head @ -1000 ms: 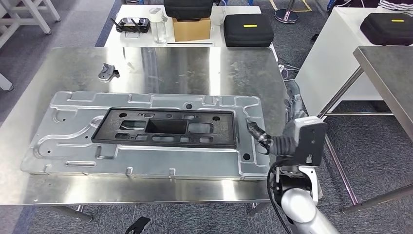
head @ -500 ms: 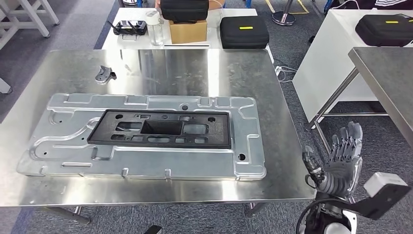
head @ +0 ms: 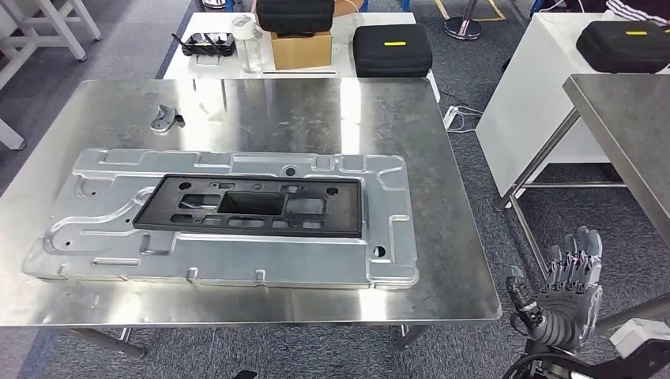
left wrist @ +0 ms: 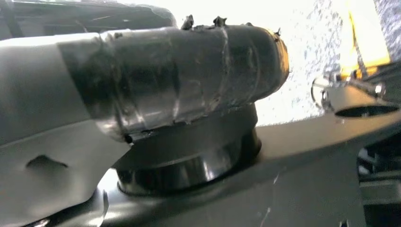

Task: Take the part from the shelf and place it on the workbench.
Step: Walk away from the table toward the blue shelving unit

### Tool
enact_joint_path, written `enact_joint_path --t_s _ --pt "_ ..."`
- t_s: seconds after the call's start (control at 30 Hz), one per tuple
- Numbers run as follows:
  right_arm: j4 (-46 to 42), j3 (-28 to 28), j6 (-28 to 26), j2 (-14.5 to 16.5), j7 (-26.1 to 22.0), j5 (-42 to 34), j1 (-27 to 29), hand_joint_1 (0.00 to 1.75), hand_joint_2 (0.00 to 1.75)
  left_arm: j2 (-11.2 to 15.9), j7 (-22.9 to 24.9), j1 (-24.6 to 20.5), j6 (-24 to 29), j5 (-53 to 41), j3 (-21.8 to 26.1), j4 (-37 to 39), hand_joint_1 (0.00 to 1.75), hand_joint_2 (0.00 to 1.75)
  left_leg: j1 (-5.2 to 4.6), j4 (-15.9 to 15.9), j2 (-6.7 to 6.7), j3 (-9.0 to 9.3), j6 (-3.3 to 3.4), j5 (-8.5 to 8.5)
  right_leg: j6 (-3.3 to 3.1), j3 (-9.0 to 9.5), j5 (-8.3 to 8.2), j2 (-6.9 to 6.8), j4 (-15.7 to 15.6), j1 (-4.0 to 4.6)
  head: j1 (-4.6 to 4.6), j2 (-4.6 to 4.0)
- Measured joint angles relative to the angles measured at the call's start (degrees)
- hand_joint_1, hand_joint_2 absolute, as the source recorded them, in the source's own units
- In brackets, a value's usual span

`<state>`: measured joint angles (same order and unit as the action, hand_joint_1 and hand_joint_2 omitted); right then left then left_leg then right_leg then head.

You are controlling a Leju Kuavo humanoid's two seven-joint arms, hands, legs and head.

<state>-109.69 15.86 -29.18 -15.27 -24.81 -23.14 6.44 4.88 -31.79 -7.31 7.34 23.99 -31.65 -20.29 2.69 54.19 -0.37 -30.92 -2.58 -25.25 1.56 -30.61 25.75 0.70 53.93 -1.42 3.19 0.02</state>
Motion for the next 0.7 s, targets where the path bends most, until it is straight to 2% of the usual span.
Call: enact_joint_path --t_s 0.07,0.1,0.17,0.2,0.23,0.27,0.3,0.37,0.4,0.43,0.53,0.57,0.6,0.67,0.7 --pt "0.0 -0.1 0.0 0.0 0.0 0.0 0.0 0.00 1.75 0.1 0.0 0.0 0.0 0.0 0.0 0.0 0.00 0.00 0.02 1.4 0.15 -0.44 -0.32 -1.24 -1.04 0.24 -0.43 -0.11 -0.5 0.03 0.15 0.00" --pt "0.0 -0.1 0.0 0.0 0.0 0.0 0.1 0.00 1.75 0.2 0.0 0.0 0.0 0.0 0.1 0.0 0.00 0.00 -0.08 4.0 0.23 -1.58 -0.22 -2.92 -1.52 0.34 -0.64 -0.20 -0.7 0.13 0.23 0.00" --pt "0.0 -0.2 0.0 0.0 0.0 0.0 0.2 0.00 0.87 0.5 0.0 0.0 0.0 0.0 0.1 0.0 0.00 0.00 -0.49 12.3 0.28 -5.35 0.29 -7.08 -2.16 0.28 -0.75 -0.35 -0.8 0.66 0.31 0.00" --pt "0.0 -0.2 0.0 0.0 0.0 0.0 0.3 0.00 0.44 0.5 0.0 0.1 0.0 0.0 0.1 0.0 0.00 0.00 -0.76 15.9 0.28 -7.02 0.57 -8.36 -2.39 0.24 -0.76 -0.39 -0.8 1.00 0.31 0.00" --pt "0.0 -0.2 0.0 0.1 0.0 0.0 0.3 0.00 0.00 0.6 0.0 0.2 0.0 0.0 0.1 0.0 0.00 0.00 -1.06 17.6 0.28 -7.79 0.92 -8.52 -2.57 0.24 -0.75 -0.38 -0.8 1.36 0.31 0.00" --pt "0.0 -0.2 0.1 0.1 0.0 0.0 0.4 0.00 0.00 0.7 0.0 0.3 0.0 0.0 0.1 0.0 0.00 0.00 -1.40 16.9 0.28 -7.40 1.41 -7.54 -2.72 0.28 -0.74 -0.35 -0.8 1.72 0.30 0.00" --pt "0.0 -0.2 0.3 0.1 -0.1 -0.2 0.4 0.00 0.00 0.7 0.0 0.3 0.0 0.1 0.1 0.0 0.00 0.00 -1.80 14.0 0.27 -5.93 2.04 -5.73 -2.83 0.37 -0.73 -0.30 -0.8 2.07 0.31 0.00" --pt "0.1 -0.1 1.4 0.2 -0.5 -0.7 0.6 0.00 0.00 0.9 0.0 0.2 0.1 0.3 0.3 0.0 0.00 0.00 -2.70 5.7 0.30 -1.66 3.62 -2.22 -2.94 0.51 -0.63 -0.22 -0.7 2.62 0.27 0.00" --pt "0.1 -0.1 2.2 0.2 -0.9 -1.1 0.8 0.00 0.00 1.0 -0.1 0.2 0.1 0.4 0.5 0.0 0.00 0.00 -3.02 2.7 0.39 -0.18 4.06 -1.32 -2.89 0.49 -0.57 -0.23 -0.6 2.80 0.25 0.00" --pt "0.1 -0.1 3.3 0.4 -1.5 -1.4 1.0 0.00 0.00 1.1 -0.2 0.2 0.1 0.5 0.7 0.0 0.00 0.00 -3.25 1.0 0.43 0.60 4.28 -1.00 -2.80 0.41 -0.52 -0.26 -0.5 2.89 0.22 0.00" --pt "0.3 0.7 6.1 0.9 -3.5 -1.5 1.7 0.00 0.00 0.9 -0.4 0.4 0.1 0.9 0.9 0.0 0.00 0.00 -3.03 0.0 0.47 0.78 4.30 -0.55 -2.26 0.17 -0.17 -0.41 0.0 2.99 0.24 0.00" --pt "0.4 1.2 6.7 1.1 -4.0 -1.3 1.9 0.00 0.00 0.7 -0.5 0.5 0.1 1.1 0.9 0.0 0.00 0.00 -2.77 -0.2 0.53 0.82 4.44 -0.24 -1.86 -0.26 0.73 -0.41 1.0 2.95 0.14 0.00" --pt "0.4 1.6 7.1 1.3 -4.5 -1.0 2.0 0.00 0.00 0.4 -0.7 0.6 0.2 1.2 1.0 0.0 0.00 0.00 -2.49 -0.5 0.60 0.81 4.59 0.10 -1.36 -1.17 2.30 -0.39 3.2 2.80 0.03 0.00" --pt "0.7 2.8 7.4 1.7 -5.1 -0.7 2.3 0.00 0.00 0.0 -1.0 0.6 0.3 1.4 1.0 0.1 0.00 0.00 -2.29 -0.5 0.66 0.48 4.66 0.48 -0.21 -4.38 6.59 -0.41 10.7 1.98 -0.18 0.00" --pt "0.8 3.5 7.5 2.0 -5.4 -0.6 2.4 0.00 0.00 -0.1 -1.1 0.7 0.2 1.5 1.0 0.1 0.00 0.00 -2.20 -0.5 0.65 0.24 4.59 0.61 0.25 -5.95 8.18 -0.45 14.4 1.50 -0.18 0.00"
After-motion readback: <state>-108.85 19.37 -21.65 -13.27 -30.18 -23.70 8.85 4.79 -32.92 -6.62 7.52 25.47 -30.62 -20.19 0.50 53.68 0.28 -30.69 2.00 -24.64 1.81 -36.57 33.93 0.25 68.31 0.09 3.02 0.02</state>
